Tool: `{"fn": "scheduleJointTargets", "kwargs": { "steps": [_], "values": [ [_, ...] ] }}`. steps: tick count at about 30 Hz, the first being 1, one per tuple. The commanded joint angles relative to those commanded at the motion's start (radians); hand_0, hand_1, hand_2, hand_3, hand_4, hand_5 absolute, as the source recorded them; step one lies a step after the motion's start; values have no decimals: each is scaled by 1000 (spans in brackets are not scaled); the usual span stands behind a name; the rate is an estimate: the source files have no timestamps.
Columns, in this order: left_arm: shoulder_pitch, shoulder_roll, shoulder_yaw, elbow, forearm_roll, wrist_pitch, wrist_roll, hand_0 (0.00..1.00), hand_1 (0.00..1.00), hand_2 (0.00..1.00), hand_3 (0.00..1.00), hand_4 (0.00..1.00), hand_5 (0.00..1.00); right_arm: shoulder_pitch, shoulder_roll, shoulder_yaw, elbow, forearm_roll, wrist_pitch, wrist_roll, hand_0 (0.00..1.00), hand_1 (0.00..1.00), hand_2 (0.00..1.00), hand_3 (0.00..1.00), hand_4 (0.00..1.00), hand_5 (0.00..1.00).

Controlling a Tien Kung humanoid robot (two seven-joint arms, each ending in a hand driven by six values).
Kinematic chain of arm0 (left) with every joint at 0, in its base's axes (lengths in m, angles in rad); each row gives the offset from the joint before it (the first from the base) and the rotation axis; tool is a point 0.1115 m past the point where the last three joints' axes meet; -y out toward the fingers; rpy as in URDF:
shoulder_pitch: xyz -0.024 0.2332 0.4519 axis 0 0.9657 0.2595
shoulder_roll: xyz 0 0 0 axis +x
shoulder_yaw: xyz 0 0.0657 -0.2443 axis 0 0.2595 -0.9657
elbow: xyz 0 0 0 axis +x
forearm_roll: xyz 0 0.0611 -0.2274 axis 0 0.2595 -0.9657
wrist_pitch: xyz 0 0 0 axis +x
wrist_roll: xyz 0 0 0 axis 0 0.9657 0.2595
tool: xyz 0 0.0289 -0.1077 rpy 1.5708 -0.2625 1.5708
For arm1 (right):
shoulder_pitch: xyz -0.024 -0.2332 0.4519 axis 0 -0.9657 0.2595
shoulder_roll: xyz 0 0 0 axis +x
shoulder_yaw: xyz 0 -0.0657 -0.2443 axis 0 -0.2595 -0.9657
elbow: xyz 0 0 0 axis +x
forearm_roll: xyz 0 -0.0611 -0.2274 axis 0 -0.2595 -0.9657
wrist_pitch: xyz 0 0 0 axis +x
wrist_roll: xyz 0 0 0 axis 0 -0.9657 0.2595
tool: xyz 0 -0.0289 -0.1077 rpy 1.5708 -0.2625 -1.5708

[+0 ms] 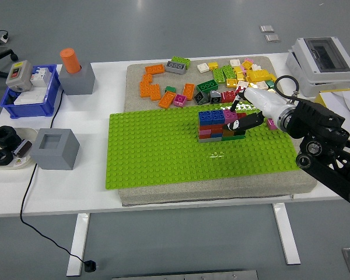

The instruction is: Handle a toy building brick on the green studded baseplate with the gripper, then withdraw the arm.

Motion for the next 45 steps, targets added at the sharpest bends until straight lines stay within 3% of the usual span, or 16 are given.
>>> {"fn": "scheduleJointTargets", "kwargs": {
  "steps": [6, 7, 12, 13, 18, 19, 24, 25, 30, 31, 40, 45],
  "values": [
    [5, -2, -5, 0, -3, 1, 1, 630, 587, 549, 577, 610, 233, -4, -12, 23, 29, 8, -10, 9, 919, 869, 893, 582, 929, 417],
    [6, -2, -7, 0, -3, 1, 1, 629, 587, 549, 577, 610, 231, -8, -15, 30, 37, 7, -15, 14, 918, 855, 881, 628, 927, 416],
    [7, 0, -14, 0, -3, 2, -3, 629, 587, 549, 577, 610, 231, -57, -30, 102, 72, -3, -61, 60, 918, 855, 881, 628, 927, 416],
    [8, 0, -14, 0, -4, 2, -4, 629, 587, 549, 577, 609, 230, -71, -32, 119, 74, -4, -71, 70, 859, 803, 842, 653, 907, 376],
    [24, 1, -6, 0, -20, 4, -6, 629, 587, 549, 577, 609, 230, -168, -40, 222, 73, -5, -139, 128, 859, 803, 842, 653, 907, 376],
    [29, 1, -3, 0, -25, 5, -5, 629, 587, 549, 578, 609, 229, -189, -37, 243, 71, -4, -154, 141, 773, 770, 814, 661, 813, 258],
    [60, -1, 14, 0, -52, 10, -3, 629, 587, 549, 578, 609, 229, -315, 1, 379, 49, 10, -226, 209, 773, 770, 814, 661, 813, 258],
    [63, -1, 15, 0, -54, 10, -2, 629, 587, 550, 580, 609, 230, -328, 6, 394, 46, 11, -231, 214, 735, 751, 799, 662, 774, 208],
    [79, -6, 23, 0, -62, 11, -2, 629, 587, 550, 580, 609, 230, -432, 35, 505, 22, 11, -263, 249, 735, 751, 799, 662, 774, 208],
    [81, -6, 23, 0, -61, 11, -2, 629, 587, 549, 581, 609, 232, -444, 37, 520, 19, 10, -267, 252, 715, 743, 790, 662, 748, 171],
    [86, 1, 20, 0, -39, 8, 0, 629, 587, 549, 581, 609, 233, -445, 51, 539, -30, -32, -289, 263, 701, 736, 786, 657, 733, 153],
    [92, 8, 16, 0, -27, 6, 0, 629, 587, 549, 581, 609, 235, -379, 10, 452, -77, -109, -274, 230, 703, 740, 790, 658, 694, 103]
  ]
}}
